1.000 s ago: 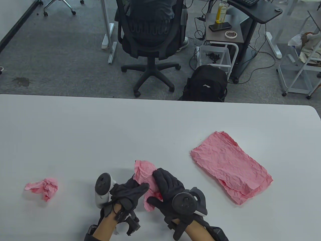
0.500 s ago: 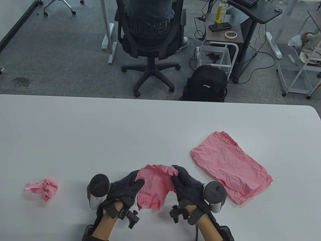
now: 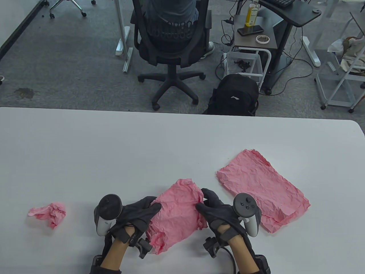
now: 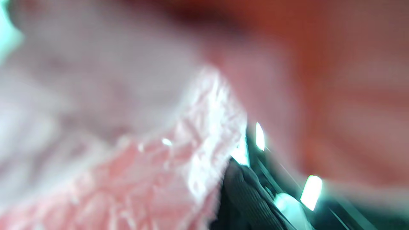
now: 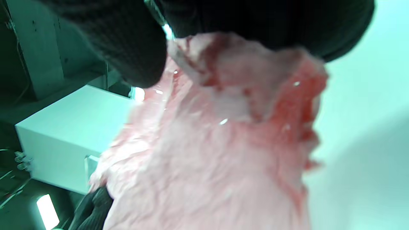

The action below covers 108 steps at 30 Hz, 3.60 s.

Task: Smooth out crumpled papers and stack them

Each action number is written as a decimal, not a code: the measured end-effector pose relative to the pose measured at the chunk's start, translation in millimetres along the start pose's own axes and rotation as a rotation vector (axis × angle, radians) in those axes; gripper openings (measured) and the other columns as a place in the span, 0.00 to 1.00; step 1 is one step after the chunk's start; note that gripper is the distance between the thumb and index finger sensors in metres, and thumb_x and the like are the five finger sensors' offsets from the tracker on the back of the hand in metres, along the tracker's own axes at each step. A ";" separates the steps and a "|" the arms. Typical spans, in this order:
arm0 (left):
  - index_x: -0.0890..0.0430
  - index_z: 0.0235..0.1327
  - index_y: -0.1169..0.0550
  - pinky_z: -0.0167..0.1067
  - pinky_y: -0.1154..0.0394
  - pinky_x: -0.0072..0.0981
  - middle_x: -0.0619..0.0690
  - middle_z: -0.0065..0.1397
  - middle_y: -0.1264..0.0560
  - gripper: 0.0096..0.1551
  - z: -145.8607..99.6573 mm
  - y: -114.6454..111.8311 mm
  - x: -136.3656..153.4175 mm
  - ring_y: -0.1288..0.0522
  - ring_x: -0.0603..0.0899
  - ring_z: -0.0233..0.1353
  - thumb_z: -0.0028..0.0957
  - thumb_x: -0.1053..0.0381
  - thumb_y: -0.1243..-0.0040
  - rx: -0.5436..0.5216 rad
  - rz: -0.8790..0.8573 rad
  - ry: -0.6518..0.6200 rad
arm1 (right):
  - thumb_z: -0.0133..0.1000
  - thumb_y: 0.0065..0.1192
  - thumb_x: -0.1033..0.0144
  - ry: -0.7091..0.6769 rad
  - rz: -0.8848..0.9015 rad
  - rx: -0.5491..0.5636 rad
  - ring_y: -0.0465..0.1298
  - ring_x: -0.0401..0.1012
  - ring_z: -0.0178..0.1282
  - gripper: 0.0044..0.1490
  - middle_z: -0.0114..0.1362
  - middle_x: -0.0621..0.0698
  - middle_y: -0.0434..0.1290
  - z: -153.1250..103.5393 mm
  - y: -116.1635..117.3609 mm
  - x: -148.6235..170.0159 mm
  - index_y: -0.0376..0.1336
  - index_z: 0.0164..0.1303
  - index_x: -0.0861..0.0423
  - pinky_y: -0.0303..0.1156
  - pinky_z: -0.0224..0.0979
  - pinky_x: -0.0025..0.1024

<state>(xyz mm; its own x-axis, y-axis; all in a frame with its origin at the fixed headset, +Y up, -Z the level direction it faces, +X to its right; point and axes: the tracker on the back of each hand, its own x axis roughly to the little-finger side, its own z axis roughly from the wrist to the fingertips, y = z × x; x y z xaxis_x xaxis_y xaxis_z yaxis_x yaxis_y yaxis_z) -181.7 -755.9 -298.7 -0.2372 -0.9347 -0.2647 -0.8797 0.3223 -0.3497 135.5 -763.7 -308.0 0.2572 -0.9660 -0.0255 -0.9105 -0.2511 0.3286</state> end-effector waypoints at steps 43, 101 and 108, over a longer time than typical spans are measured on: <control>0.44 0.85 0.49 0.77 0.54 0.72 0.49 0.87 0.57 0.61 3.6 -41.8 10.0 0.59 0.63 0.88 0.45 0.28 0.31 0.567 0.989 0.421 | 0.51 0.73 0.65 0.068 -0.820 0.419 0.84 0.58 0.45 0.31 0.47 0.58 0.84 -10.4 -21.7 -19.0 0.67 0.62 0.64 0.75 0.49 0.57; 0.43 0.80 0.56 0.74 0.63 0.72 0.52 0.81 0.68 0.72 -6.4 -18.4 24.2 0.71 0.65 0.83 0.33 0.29 0.24 0.624 0.901 0.572 | 0.53 0.61 0.74 -0.031 -1.108 -0.102 0.51 0.64 0.78 0.39 0.82 0.63 0.48 -0.1 55.1 -26.4 0.53 0.76 0.56 0.58 0.69 0.61; 0.43 0.80 0.58 0.74 0.65 0.72 0.52 0.81 0.70 0.72 -6.8 -18.5 25.4 0.73 0.65 0.83 0.36 0.30 0.26 0.638 0.883 0.589 | 0.54 0.54 0.76 0.124 -1.059 -0.355 0.41 0.59 0.80 0.41 0.83 0.59 0.38 14.0 78.0 -1.9 0.44 0.77 0.50 0.50 0.74 0.54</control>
<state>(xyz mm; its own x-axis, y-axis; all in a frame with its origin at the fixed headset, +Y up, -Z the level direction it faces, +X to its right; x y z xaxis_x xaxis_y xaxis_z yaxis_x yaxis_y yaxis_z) -174.3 -786.7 -292.9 -0.9414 -0.2316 -0.2453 -0.0054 0.7374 -0.6754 59.5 -782.3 -295.6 0.8950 -0.2579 -0.3640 -0.0748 -0.8911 0.4475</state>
